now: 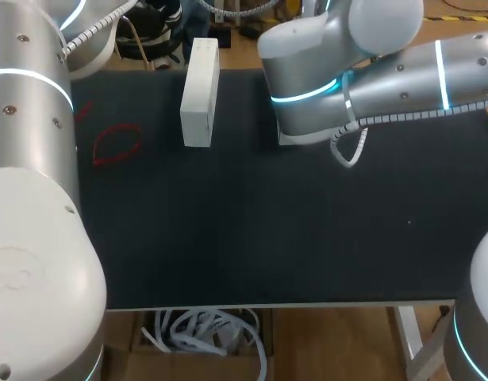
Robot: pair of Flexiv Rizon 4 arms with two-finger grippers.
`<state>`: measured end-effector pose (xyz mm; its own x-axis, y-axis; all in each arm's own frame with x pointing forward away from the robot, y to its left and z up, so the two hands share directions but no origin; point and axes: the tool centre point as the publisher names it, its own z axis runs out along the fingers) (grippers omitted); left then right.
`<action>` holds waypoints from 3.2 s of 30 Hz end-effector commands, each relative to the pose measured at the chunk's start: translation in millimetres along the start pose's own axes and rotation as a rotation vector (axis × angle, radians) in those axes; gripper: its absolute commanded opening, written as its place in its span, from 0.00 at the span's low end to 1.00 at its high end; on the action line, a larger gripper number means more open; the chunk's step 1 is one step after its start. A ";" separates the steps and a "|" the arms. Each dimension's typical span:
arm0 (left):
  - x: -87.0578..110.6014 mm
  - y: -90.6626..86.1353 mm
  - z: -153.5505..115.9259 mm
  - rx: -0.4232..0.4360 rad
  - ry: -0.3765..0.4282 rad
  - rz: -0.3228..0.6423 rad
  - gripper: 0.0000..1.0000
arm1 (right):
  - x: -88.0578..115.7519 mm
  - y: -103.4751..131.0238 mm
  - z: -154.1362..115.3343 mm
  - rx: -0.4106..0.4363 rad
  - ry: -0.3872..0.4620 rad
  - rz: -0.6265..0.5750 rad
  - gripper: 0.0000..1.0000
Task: Grab the tape and strap the tape.
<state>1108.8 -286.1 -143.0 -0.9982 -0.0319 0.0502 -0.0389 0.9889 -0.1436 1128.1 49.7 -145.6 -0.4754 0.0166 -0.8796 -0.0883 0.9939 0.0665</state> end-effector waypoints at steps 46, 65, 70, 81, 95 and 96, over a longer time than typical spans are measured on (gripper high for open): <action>-1.4 -1.2 -1.4 -0.006 0.004 -0.001 0.00 | 4.2 7.7 -2.3 0.005 0.017 -0.027 0.00; -1.4 -1.2 -1.4 -0.006 0.004 -0.001 0.00 | 4.8 13.4 -0.5 -0.023 0.028 -0.033 0.00; -1.4 -1.2 -1.4 -0.006 0.004 -0.001 0.00 | 5.1 16.1 -0.6 -0.036 0.029 -0.034 0.00; -1.4 -1.2 -1.4 -0.006 0.004 -0.001 0.00 | 3.9 20.0 -3.5 -0.056 0.028 -0.039 0.00; -1.4 -1.2 -1.4 -0.006 0.004 -0.001 0.00 | 5.2 25.5 -8.0 -0.077 0.030 -0.043 0.00; -1.4 -1.2 -1.4 -0.006 0.004 -0.001 0.00 | 5.3 25.8 -8.1 -0.078 0.030 -0.042 0.00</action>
<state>1108.7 -286.0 -143.1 -0.9982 -0.0319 0.0500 -0.0388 0.9889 -0.1432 1118.3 76.2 -147.8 -0.4897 -0.0259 -0.8715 -0.1704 0.9831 0.0666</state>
